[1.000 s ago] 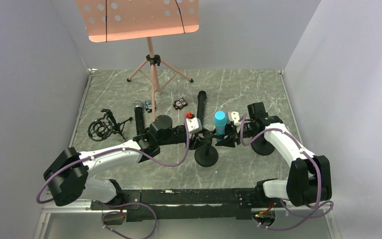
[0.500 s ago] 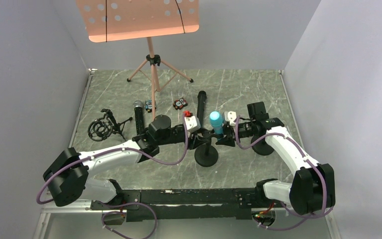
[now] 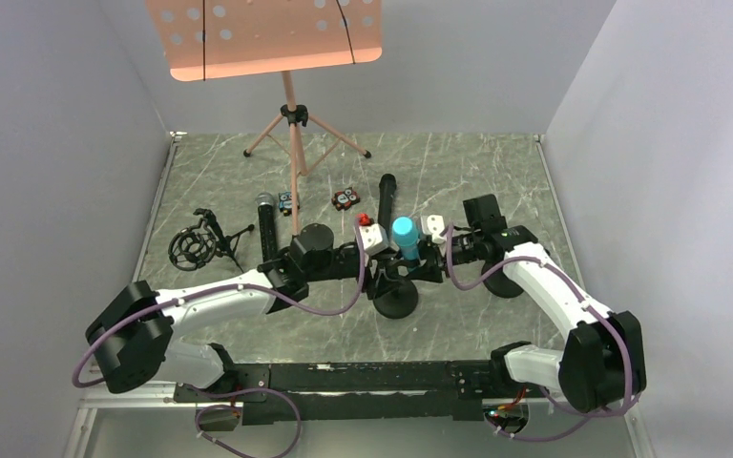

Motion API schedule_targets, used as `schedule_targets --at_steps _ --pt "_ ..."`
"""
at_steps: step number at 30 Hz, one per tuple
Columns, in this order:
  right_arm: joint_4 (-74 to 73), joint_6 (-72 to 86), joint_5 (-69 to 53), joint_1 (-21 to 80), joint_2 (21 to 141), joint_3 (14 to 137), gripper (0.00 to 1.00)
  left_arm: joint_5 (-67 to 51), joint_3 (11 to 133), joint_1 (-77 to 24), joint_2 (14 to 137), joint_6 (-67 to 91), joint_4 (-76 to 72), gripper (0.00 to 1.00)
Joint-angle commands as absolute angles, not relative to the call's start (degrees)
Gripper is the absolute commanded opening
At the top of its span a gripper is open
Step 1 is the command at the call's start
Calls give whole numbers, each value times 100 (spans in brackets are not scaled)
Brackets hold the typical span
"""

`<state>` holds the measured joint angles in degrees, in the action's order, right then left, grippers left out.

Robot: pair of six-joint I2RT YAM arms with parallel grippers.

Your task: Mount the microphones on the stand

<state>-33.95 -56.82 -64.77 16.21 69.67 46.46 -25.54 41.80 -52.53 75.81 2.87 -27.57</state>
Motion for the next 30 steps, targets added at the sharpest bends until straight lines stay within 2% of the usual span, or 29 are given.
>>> schedule_targets --at_steps 1,3,6,15,19,20,22,27,30 --pt "-3407 -5447 -6412 1770 7019 4686 45 -2653 4280 -5353 7523 503 -2664 76" --pt "-3444 -5438 -6489 1666 7026 4710 53 -2597 4228 -5354 7412 486 -2663 82" --pt "-3496 -5487 -6543 1507 6972 4696 65 -2595 4148 -5353 7258 444 -2651 86" --pt "-3342 -5413 -6583 1059 6626 4560 99 -2489 4227 -5351 7058 237 -2252 88" --pt "-3668 -5614 -6728 680 6601 4691 100 -2259 4196 -5348 6848 139 -2125 89" --pt "-3853 -5775 -6786 590 6625 4771 100 -2204 4171 -5347 6760 116 -2105 93" --pt "-4194 -6161 -6843 449 6686 4933 100 -2145 4121 -5344 6588 72 -2040 94" --pt "-4676 -6778 -6871 383 6830 5305 100 -2011 3999 -5344 6087 -149 -1752 95" --pt "-4825 -6992 -7027 385 6932 5517 100 -1905 3859 -5344 5756 -94 -1594 99"
